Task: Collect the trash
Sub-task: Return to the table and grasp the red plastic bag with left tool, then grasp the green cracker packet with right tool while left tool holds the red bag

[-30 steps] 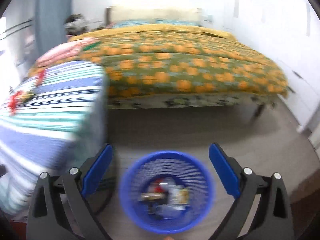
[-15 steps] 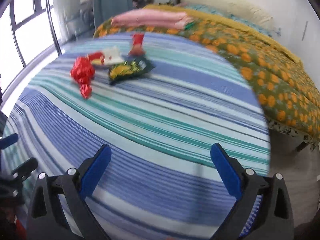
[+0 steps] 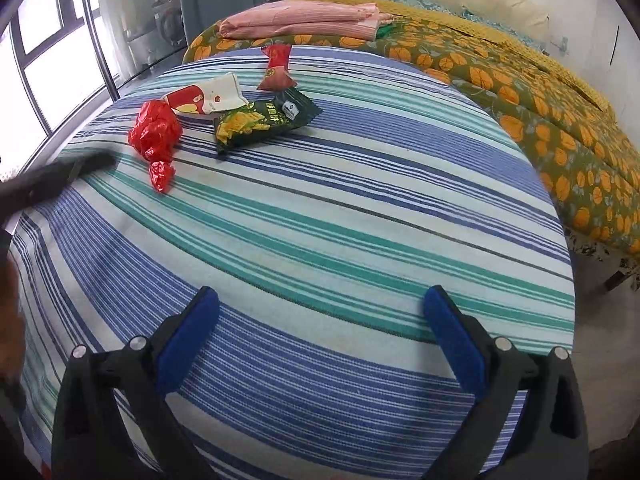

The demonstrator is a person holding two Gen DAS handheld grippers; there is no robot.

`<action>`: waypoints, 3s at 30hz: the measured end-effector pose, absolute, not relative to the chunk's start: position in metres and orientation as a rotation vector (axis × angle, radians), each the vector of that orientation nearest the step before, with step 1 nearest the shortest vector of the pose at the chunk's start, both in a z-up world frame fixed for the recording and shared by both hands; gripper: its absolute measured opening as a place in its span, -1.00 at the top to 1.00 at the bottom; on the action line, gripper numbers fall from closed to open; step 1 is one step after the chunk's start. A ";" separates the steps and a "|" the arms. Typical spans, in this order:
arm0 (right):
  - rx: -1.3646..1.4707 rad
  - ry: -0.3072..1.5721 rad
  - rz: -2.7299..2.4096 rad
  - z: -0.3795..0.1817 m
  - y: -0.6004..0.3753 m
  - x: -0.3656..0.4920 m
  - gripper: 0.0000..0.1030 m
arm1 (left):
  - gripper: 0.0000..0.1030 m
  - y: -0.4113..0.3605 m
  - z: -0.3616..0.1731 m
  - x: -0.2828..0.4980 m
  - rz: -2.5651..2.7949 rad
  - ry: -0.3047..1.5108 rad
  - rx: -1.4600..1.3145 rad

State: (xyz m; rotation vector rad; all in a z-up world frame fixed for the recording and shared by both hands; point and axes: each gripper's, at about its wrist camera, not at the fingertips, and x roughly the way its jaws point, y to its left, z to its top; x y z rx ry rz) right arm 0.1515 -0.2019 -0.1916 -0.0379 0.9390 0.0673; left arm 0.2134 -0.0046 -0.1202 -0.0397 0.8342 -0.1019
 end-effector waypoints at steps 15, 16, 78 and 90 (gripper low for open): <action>-0.037 0.939 0.068 -0.191 -0.204 0.152 -0.91 | 0.06 -0.004 -0.150 0.261 -0.079 0.946 0.041; -0.036 0.939 0.067 -0.191 -0.204 0.152 -0.91 | 0.08 0.002 -0.148 0.255 -0.122 0.942 0.052; 0.039 0.930 0.097 -0.180 -0.179 0.204 0.25 | -0.91 0.057 -0.162 0.190 -0.272 0.955 0.162; 0.038 0.891 0.135 -0.185 -0.195 0.144 -0.17 | -0.91 0.059 -0.162 0.190 -0.275 0.955 0.160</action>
